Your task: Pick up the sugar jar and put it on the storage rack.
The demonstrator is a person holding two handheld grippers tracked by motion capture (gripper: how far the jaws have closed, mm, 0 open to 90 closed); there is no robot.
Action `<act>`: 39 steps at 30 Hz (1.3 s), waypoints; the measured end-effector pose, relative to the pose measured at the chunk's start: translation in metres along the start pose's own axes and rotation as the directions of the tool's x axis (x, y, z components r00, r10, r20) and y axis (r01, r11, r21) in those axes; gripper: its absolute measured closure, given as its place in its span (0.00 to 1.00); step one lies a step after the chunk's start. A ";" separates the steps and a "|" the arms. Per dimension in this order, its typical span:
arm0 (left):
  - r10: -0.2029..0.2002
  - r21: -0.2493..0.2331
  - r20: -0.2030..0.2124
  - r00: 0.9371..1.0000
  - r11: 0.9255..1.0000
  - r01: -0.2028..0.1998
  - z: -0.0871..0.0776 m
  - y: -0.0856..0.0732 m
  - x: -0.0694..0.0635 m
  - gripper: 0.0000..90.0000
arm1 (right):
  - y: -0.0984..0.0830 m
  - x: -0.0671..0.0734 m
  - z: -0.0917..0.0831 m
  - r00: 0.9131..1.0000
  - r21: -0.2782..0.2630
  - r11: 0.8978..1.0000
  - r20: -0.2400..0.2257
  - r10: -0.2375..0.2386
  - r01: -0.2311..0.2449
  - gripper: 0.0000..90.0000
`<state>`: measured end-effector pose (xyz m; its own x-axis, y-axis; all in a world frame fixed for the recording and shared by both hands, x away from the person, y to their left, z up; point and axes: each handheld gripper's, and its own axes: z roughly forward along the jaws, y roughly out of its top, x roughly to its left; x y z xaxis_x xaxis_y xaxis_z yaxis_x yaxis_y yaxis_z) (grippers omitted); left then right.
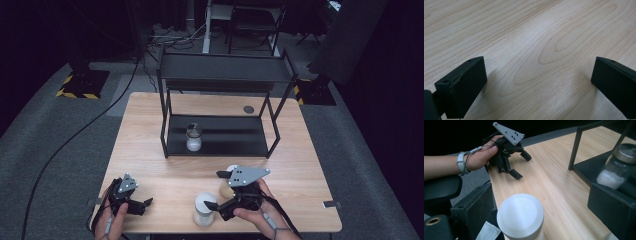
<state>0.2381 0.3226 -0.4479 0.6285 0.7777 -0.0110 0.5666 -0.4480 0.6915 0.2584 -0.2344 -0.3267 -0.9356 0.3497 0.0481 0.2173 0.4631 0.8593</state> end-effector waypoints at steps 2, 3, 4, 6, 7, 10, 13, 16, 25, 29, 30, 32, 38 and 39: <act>-0.001 -0.001 0.000 1.000 1.000 0.001 0.000 0.000 0.000 0.00 | -0.002 0.001 0.004 1.000 0.001 1.000 -0.009 0.002 -0.002 0.08; -0.001 -0.001 0.000 1.000 1.000 0.001 0.000 0.000 0.000 0.00 | -0.003 0.002 0.006 1.000 0.002 1.000 -0.013 0.001 -0.001 0.08; -0.001 -0.001 0.000 1.000 1.000 0.001 0.000 0.000 0.000 0.00 | -0.004 0.003 0.007 1.000 0.003 1.000 -0.017 0.000 0.000 0.08; -0.001 -0.001 0.000 1.000 1.000 0.001 0.000 0.000 0.000 0.00 | -0.005 0.005 0.011 1.000 0.008 1.000 -0.023 -0.008 0.008 0.08; -0.001 -0.001 0.000 1.000 1.000 0.001 0.000 0.000 0.000 0.00 | -0.005 0.006 0.012 1.000 0.009 1.000 -0.023 -0.012 0.012 0.08; -0.001 -0.001 0.000 1.000 1.000 0.001 0.000 0.000 0.000 0.00 | -0.007 0.008 0.015 0.999 0.014 1.000 -0.032 -0.017 0.018 0.08; 0.000 -0.001 0.000 1.000 1.000 0.000 0.000 0.000 0.000 0.00 | -0.009 0.009 0.017 0.999 0.017 1.000 -0.036 -0.024 0.025 0.08; 0.000 -0.001 0.000 1.000 1.000 0.000 0.000 0.000 0.000 0.00 | -0.012 0.010 0.020 0.999 0.025 0.999 -0.040 -0.028 0.029 0.08; 0.000 -0.001 0.000 1.000 1.000 0.000 0.000 0.000 0.000 0.00 | -0.019 0.009 0.029 0.998 0.051 0.998 -0.052 -0.036 0.039 0.13; 0.000 -0.001 0.000 1.000 1.000 0.000 0.000 0.000 0.000 0.00 | -0.021 0.007 0.036 0.997 0.079 0.996 -0.059 -0.039 0.044 0.17; 0.000 -0.001 0.000 1.000 1.000 0.000 0.000 0.000 0.000 0.00 | -0.021 0.006 0.037 0.997 0.083 0.996 -0.061 -0.039 0.044 0.18; 0.000 -0.001 0.000 1.000 1.000 0.000 0.000 0.000 0.000 0.00 | -0.023 0.005 0.039 0.997 0.089 0.995 -0.065 -0.043 0.049 0.20; -0.001 -0.001 0.000 1.000 1.000 0.001 0.000 0.000 0.000 0.00 | -0.023 0.004 0.047 0.996 0.128 0.989 -0.073 -0.060 0.069 0.27; -0.001 -0.001 0.000 1.000 1.000 0.001 0.000 0.000 0.000 0.00 | -0.023 0.005 0.048 0.995 0.132 0.988 -0.070 -0.066 0.075 0.30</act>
<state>0.2380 0.3226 -0.4481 0.6279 0.7782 -0.0121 0.5668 -0.4465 0.6924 0.2625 -0.2044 -0.3704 -0.9651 0.2605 0.0267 0.1813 0.5913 0.7858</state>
